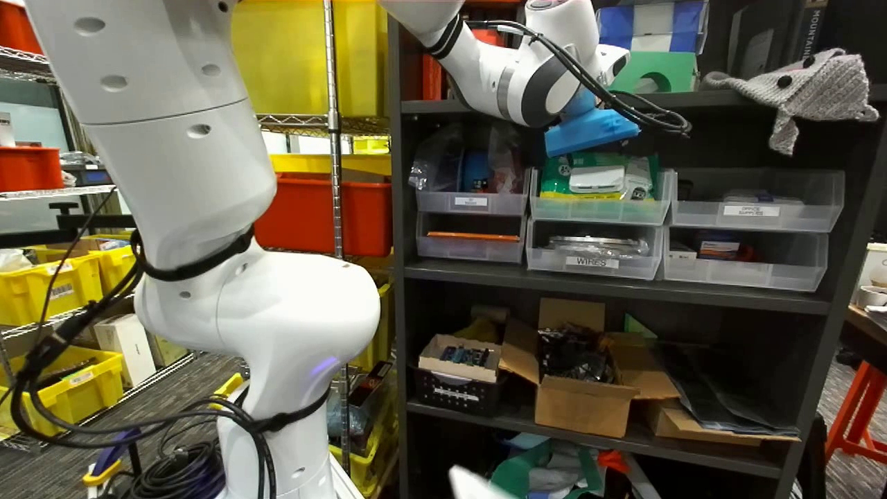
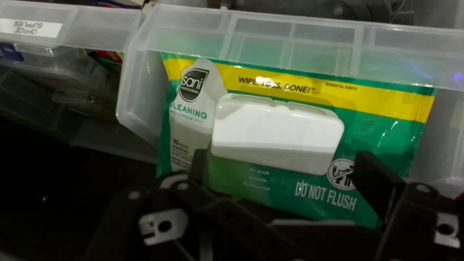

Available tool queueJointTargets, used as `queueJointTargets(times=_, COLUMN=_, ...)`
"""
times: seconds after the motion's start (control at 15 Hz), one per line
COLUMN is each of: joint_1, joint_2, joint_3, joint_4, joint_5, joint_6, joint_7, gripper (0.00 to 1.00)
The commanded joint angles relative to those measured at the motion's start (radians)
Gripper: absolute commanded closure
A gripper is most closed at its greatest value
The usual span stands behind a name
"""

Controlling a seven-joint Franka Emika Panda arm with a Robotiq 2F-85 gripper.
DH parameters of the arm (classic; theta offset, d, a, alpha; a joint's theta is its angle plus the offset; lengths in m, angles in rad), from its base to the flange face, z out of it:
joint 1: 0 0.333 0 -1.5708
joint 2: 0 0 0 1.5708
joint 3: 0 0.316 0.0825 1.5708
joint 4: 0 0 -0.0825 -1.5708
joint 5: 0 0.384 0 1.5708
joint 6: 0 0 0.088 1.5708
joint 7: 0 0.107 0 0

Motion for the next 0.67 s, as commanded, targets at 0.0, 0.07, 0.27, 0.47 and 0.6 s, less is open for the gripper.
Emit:
queueJointTargets(times=0.0, joint_1=-0.043, joint_2=-0.029, joint_3=0.032, joint_4=-0.043, joint_5=-0.056, joint_6=-0.01, joint_7=0.007, gripper=0.0)
queueJointTargets(times=0.07, joint_1=-0.061, joint_2=-0.042, joint_3=0.049, joint_4=-0.071, joint_5=-0.085, joint_6=-0.002, joint_7=0.009, gripper=0.0)
queueJointTargets(times=0.27, joint_1=-0.155, joint_2=-0.074, joint_3=0.125, joint_4=-0.165, joint_5=-0.207, joint_6=0.03, joint_7=0.053, gripper=0.0)
queueJointTargets(times=0.47, joint_1=-0.335, joint_2=-0.115, joint_3=0.28, joint_4=-0.266, joint_5=-0.239, joint_6=0.014, joint_7=0.083, gripper=0.0)
queueJointTargets(times=0.6, joint_1=-0.429, joint_2=-0.162, joint_3=0.356, joint_4=-0.332, joint_5=-0.268, joint_6=-0.026, joint_7=0.1, gripper=0.0)
